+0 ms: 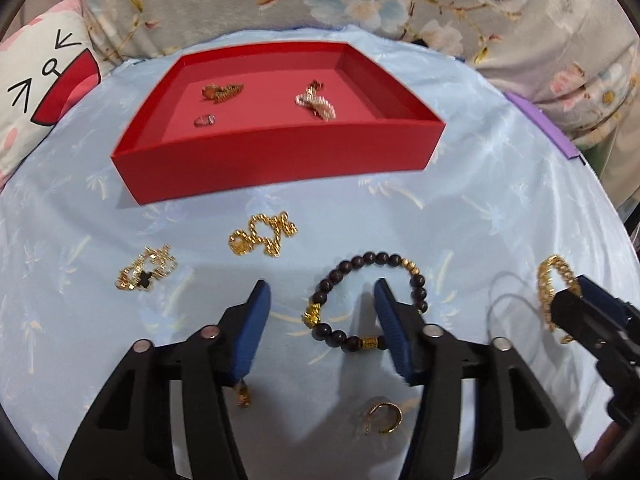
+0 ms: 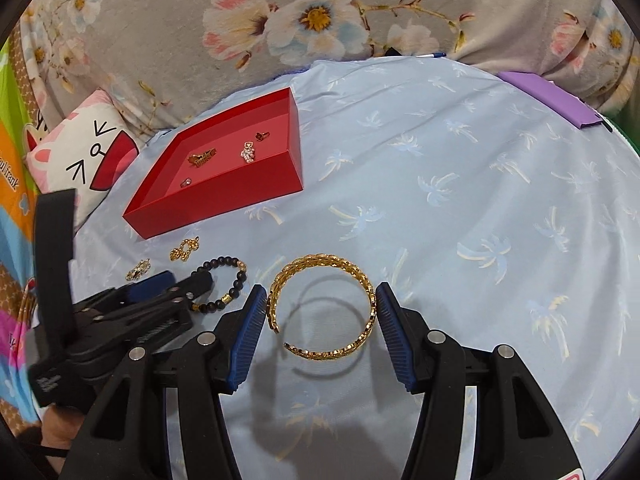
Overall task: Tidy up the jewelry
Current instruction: 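Grasp the black bead bracelet with the left gripper while the right gripper lifts the bangle, then carry the bangle and bead bracelet over the red tray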
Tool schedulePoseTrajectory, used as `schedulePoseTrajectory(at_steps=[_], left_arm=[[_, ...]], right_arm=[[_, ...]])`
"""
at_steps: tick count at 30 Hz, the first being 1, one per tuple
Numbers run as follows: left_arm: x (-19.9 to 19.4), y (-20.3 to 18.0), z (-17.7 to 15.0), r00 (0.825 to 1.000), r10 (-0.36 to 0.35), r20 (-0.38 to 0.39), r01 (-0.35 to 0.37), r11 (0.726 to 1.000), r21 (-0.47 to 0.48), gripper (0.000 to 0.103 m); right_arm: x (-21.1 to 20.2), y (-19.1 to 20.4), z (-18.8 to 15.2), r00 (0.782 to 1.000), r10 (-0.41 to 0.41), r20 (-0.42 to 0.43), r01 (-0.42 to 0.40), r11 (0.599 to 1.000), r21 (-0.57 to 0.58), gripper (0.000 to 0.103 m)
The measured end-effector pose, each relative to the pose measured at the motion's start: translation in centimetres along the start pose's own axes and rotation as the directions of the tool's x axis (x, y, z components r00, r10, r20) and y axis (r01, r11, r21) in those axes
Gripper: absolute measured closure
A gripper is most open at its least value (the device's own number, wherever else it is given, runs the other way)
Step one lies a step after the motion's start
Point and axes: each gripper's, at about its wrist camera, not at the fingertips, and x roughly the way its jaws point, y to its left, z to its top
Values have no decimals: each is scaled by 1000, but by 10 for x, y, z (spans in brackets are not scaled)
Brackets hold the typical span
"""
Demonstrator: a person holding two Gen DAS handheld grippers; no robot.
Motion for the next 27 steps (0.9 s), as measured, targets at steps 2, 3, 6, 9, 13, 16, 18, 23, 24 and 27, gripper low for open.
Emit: schedulePoseTrajectory(at_steps=[2, 3, 6, 9, 13, 16, 18, 23, 24, 27], left_arm=[[-1, -6, -2, 1000, 28, 8, -28, 999, 26, 55], [-1, -7, -3, 999, 36, 14, -36, 999, 34, 58], [-3, -8, -4, 999, 40, 30, -42, 998, 46, 90], [-3, -4, -3, 1000, 9, 23, -10, 999, 34, 96], [-8, -1, -2, 1000, -16, 24, 16, 1000, 25, 96], [-24, 1, -2, 998, -46, 42, 46, 999, 11, 96], [-37, 4, 1, 996, -74, 56, 74, 997, -1, 96], [-74, 13, 23, 986, -121, 116, 122, 992, -4, 96], [-81, 14, 29, 984, -123, 129, 123, 992, 2, 96], [-98, 21, 55, 977, -118, 179, 116, 993, 23, 96]], right_arm=[[1, 0, -1, 1000, 3, -2, -3, 1000, -3, 48], [2, 1, -1, 1000, 5, -4, -5, 1000, -5, 48], [2, 3, -3, 1000, 17, -7, -17, 1000, -9, 48], [1, 5, -3, 999, 33, -7, -33, 999, -4, 48], [-4, 8, -2, 999, 42, 1, -42, 999, -8, 48], [-12, 10, 0, 999, 52, 14, -52, 999, -11, 48], [-19, 14, 2, 998, 61, 28, -60, 998, -18, 48], [-30, 26, 17, 994, 91, 62, -88, 995, -45, 48], [-31, 29, 22, 993, 95, 70, -92, 994, -53, 48], [-31, 39, 43, 988, 123, 97, -116, 990, -76, 48]])
